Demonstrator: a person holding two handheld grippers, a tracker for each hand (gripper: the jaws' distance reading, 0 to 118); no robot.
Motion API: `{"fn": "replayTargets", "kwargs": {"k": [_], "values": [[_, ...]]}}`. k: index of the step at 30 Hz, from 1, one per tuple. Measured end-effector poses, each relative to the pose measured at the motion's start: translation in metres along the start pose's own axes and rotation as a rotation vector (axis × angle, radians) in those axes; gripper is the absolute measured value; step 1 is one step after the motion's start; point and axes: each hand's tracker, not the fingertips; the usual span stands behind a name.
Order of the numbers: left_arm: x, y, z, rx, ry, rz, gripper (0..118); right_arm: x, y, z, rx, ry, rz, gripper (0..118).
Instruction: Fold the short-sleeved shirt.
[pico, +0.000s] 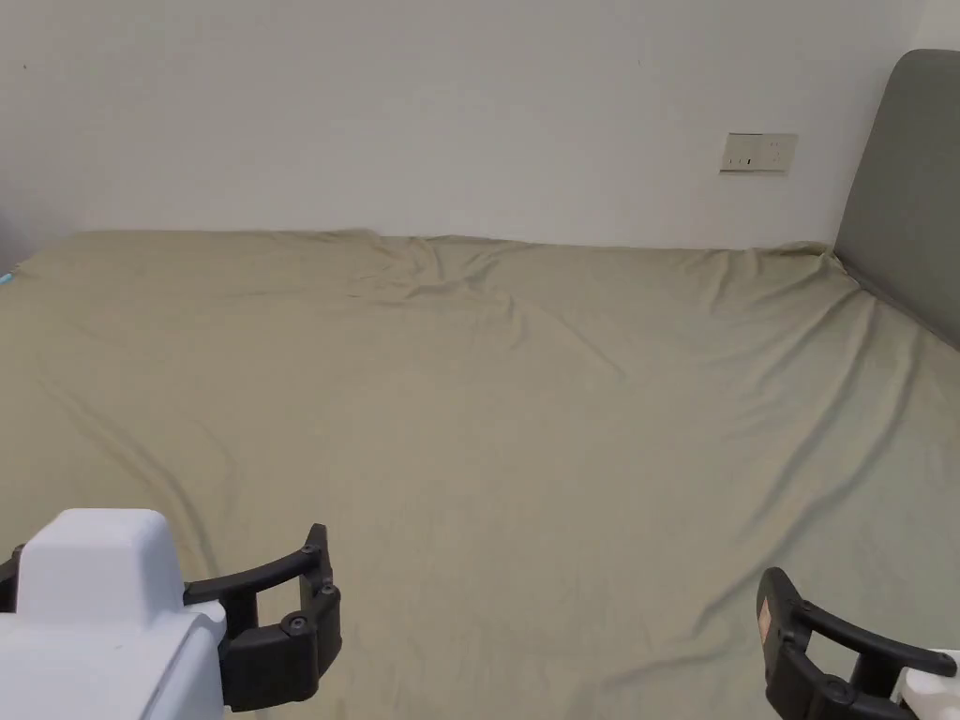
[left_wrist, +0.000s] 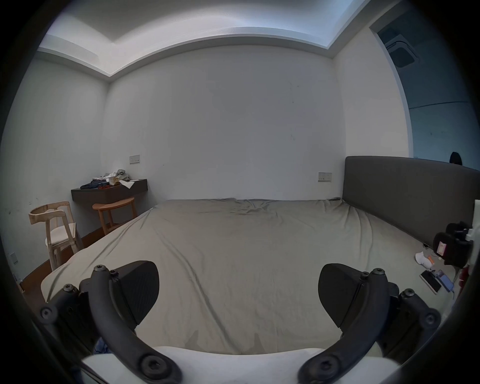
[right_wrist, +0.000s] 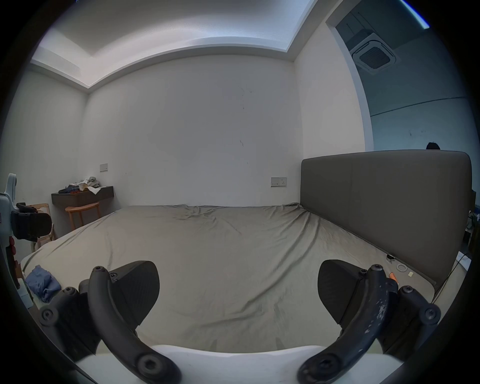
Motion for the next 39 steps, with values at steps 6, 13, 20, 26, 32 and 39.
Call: {"fn": "replayTargets", "kwargs": {"k": [6,13,20,26,32,39], "values": [[0.0,0.008,0.007,-0.044,-0.073,0.11,118,-0.003,0.0,-0.001,-0.025,0.004,0.018,118],[-0.004,0.008,0.014,-0.026,-0.016,0.077,118,-0.005,-0.002,-0.002,-0.032,0.009,0.029,118],[-0.003,0.012,0.017,0.008,0.03,0.066,118,-0.008,-0.003,-0.004,-0.034,0.018,0.035,118],[-0.006,0.011,0.007,-0.047,0.043,0.091,118,-0.01,-0.002,-0.002,-0.03,0.025,0.048,118],[-0.003,0.008,0.009,-0.047,0.033,0.053,118,-0.009,0.001,0.0,-0.014,0.021,0.042,118],[0.004,0.004,0.006,-0.062,0.026,0.017,118,-0.007,0.004,0.001,-0.011,0.02,0.019,118]]}}
